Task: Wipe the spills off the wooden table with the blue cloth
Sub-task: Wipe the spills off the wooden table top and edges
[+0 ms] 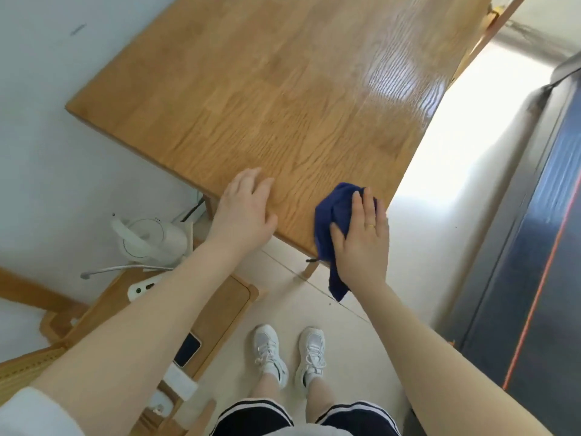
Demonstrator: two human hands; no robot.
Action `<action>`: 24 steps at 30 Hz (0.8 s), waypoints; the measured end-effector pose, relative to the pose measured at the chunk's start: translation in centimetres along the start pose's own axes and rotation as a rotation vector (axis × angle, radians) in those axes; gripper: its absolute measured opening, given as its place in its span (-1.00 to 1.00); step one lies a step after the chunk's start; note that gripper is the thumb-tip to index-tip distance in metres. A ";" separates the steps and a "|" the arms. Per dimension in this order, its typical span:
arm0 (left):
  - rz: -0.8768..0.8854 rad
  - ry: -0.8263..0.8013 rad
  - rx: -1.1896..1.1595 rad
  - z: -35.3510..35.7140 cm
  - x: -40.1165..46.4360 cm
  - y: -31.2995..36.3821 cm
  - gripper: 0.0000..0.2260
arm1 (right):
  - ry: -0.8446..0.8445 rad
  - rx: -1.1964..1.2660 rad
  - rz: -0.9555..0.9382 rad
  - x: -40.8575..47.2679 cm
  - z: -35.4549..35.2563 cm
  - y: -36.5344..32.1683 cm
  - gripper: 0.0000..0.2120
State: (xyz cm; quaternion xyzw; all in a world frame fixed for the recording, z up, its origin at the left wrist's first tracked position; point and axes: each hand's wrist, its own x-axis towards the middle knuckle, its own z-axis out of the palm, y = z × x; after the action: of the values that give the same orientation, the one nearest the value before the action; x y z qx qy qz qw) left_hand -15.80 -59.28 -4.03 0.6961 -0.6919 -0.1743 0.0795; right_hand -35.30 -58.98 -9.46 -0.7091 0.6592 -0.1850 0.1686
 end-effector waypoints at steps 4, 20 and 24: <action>0.174 -0.063 -0.028 1.1 1.6 2.1 -0.48 | 0.099 0.128 0.264 5.2 -0.9 0.8 -0.36; 0.366 -0.467 0.358 1.2 8.9 6.1 0.12 | 0.177 0.394 0.378 7.8 -1.0 2.5 -0.43; 0.369 -0.471 0.348 1.3 9.0 6.3 0.12 | 0.157 0.279 0.284 3.1 -0.1 0.8 -0.42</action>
State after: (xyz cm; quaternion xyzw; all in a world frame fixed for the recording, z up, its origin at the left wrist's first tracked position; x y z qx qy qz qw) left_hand -22.34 -68.19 -4.20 0.5031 -0.8248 -0.1923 -0.1721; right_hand -35.91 -62.15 -9.63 -0.5622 0.7316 -0.3037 0.2375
